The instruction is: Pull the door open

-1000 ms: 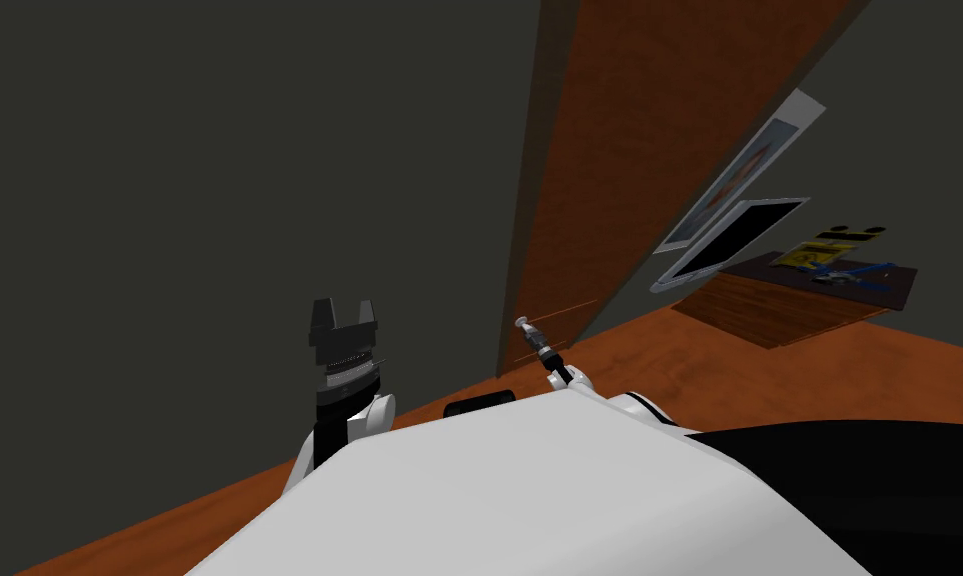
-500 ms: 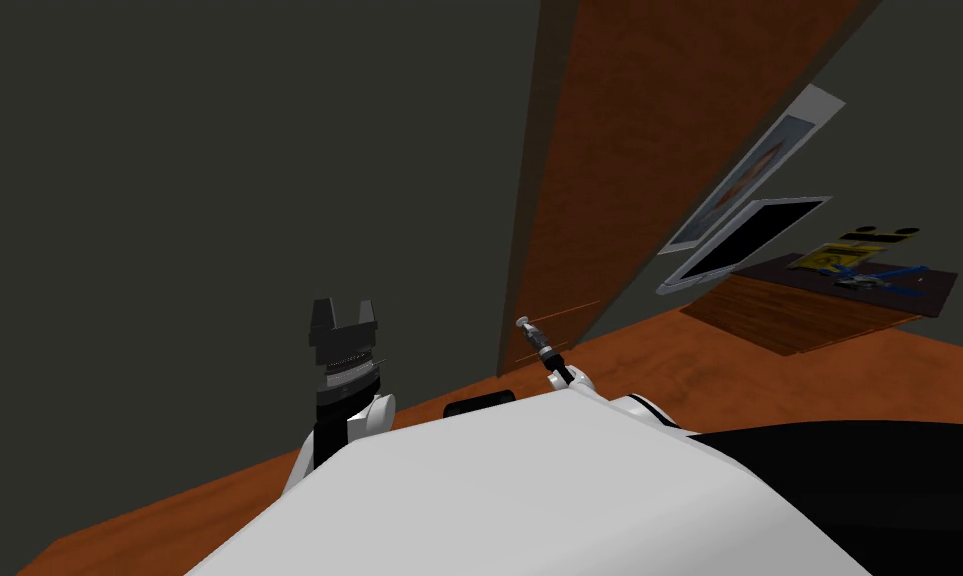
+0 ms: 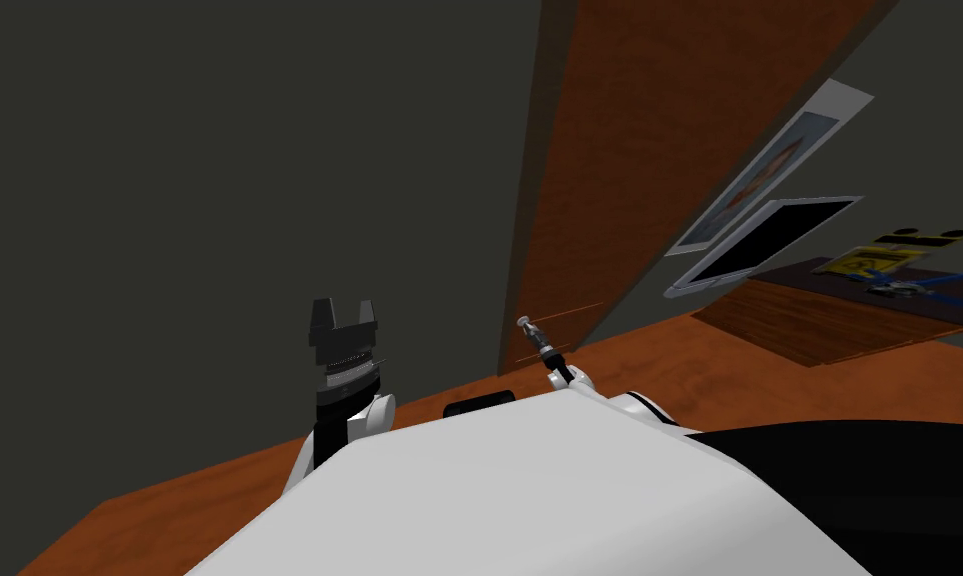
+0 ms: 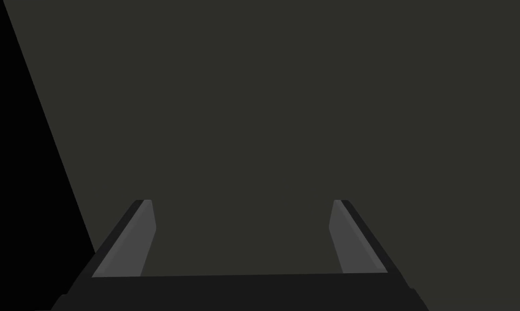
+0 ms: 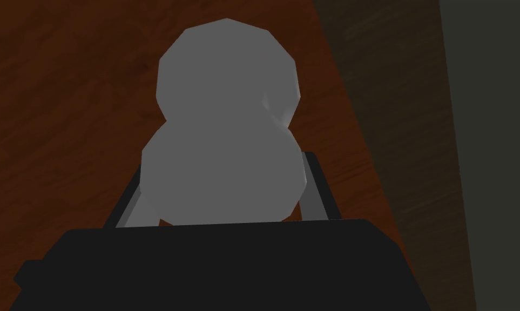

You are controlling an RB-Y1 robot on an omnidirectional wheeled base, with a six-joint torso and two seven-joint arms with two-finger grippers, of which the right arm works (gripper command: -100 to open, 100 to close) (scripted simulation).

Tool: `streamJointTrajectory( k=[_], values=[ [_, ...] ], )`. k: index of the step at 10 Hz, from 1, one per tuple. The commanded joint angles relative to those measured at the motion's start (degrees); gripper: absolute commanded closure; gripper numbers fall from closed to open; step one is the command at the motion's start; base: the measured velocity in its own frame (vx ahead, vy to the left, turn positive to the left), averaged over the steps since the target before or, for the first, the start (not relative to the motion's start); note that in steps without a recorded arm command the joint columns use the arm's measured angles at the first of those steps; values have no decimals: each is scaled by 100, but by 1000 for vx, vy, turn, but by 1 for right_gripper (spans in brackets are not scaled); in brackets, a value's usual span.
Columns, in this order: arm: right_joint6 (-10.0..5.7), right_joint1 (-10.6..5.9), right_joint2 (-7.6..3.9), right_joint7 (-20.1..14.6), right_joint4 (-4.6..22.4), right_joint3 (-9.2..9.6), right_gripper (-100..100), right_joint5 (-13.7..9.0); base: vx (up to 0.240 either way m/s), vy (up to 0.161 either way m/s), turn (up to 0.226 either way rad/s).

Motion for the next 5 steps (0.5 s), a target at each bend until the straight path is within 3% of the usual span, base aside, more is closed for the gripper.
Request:
streamJointTrajectory(
  k=[1, 5],
  values=[
    [37, 77, 74, -286, -82, 61, 100, -49, -31, -11, 71],
    [63, 95, 73, -753, -111, 67, 100, -186, -35, -20, 75]
  ],
)
